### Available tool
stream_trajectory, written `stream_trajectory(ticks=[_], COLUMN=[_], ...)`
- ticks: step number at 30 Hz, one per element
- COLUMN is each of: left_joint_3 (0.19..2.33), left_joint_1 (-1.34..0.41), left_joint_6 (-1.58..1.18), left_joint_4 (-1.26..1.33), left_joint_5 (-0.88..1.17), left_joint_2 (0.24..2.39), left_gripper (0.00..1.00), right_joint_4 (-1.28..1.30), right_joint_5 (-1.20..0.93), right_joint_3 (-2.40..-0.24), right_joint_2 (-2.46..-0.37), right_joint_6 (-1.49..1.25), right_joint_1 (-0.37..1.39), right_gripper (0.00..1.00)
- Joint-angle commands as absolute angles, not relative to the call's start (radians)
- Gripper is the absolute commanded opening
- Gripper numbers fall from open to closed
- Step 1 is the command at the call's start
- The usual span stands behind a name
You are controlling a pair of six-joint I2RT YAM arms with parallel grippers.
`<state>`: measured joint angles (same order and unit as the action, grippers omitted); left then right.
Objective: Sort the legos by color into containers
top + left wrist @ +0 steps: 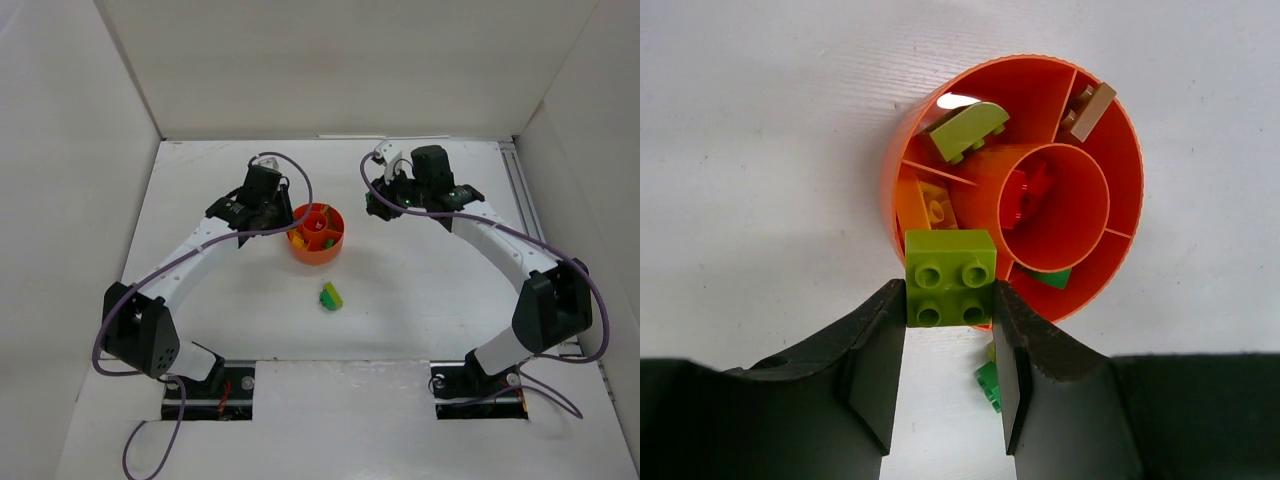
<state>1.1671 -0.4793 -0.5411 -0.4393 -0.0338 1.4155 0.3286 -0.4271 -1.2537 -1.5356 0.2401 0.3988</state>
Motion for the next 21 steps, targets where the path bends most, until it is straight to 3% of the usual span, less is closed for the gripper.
stream_trajectory(ticks=[1,21], left_joint_3=[1.16,1.256], left_joint_1=[-0.476,-0.476], left_joint_6=[-0.551,-0.532], left_joint_4=[-0.457,-0.408], left_joint_5=[-0.032,-0.055], left_joint_2=[1.382,1.47], left_gripper=[0.0,0.0], right_joint_4=[0.304,0.313], right_joint_5=[-0.446,-0.446], right_joint_3=[-1.262,-1.262], right_joint_2=[-1.497,-1.506], right_joint_6=[0.249,0.258], right_joint_1=[0.408,0.408], right_gripper=[0.0,0.0])
